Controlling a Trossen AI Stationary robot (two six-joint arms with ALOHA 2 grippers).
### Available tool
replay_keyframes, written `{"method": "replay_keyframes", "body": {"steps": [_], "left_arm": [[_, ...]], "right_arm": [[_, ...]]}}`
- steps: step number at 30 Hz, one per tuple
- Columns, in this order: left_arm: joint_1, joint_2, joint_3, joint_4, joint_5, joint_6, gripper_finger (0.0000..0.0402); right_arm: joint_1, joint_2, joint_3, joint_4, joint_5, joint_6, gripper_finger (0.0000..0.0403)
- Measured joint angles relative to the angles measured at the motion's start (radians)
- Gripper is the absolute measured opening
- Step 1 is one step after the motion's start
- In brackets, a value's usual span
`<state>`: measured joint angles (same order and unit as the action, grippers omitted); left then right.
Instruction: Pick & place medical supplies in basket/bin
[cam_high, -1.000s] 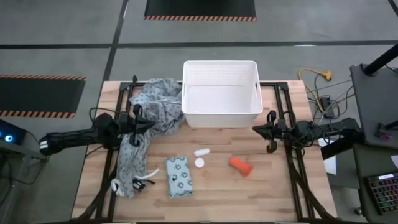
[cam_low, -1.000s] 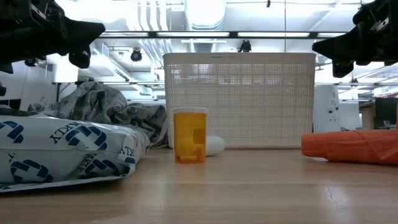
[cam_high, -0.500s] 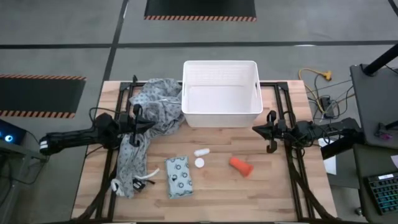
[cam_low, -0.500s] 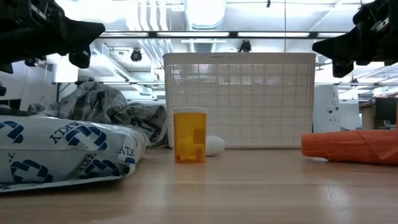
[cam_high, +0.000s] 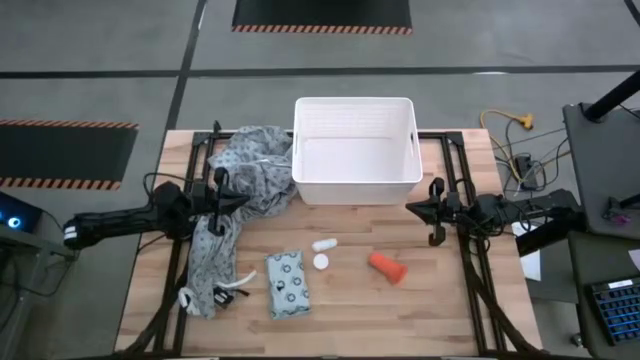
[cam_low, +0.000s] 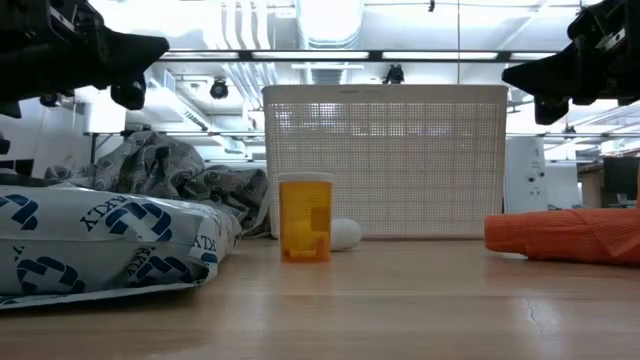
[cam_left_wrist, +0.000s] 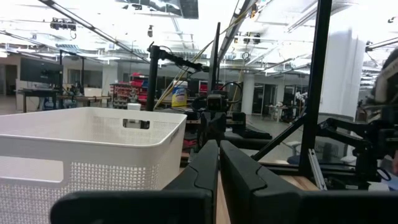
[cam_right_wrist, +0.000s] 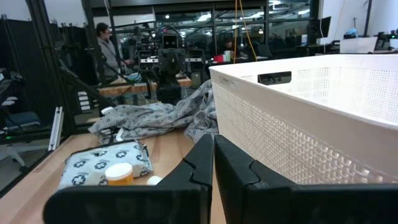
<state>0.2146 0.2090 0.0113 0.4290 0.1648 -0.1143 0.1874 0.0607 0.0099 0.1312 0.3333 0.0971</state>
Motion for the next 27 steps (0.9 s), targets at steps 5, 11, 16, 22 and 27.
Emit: {"method": "replay_keyframes", "body": {"steps": [5, 11, 16, 22, 27], "left_arm": [[0.0, 0.0, 0.0, 0.0, 0.0, 0.0, 0.0], [0.0, 0.0, 0.0, 0.0, 0.0, 0.0, 0.0], [0.0, 0.0, 0.0, 0.0, 0.0, 0.0, 0.0], [0.0, 0.0, 0.0, 0.0, 0.0, 0.0, 0.0], [0.0, 0.0, 0.0, 0.0, 0.0, 0.0, 0.0]], "right_arm": [[0.0, 0.0, 0.0, 0.0, 0.0, 0.0, 0.0009], [0.0, 0.0, 0.0, 0.011, 0.003, 0.038, 0.0009], [0.001, 0.001, 0.0, 0.024, -0.03, 0.349, 0.0009], [0.0, 0.005, 0.0, 0.013, 0.014, 0.57, 0.0009], [0.0, 0.034, -0.001, 0.033, 0.035, 0.665, 0.001]]}}
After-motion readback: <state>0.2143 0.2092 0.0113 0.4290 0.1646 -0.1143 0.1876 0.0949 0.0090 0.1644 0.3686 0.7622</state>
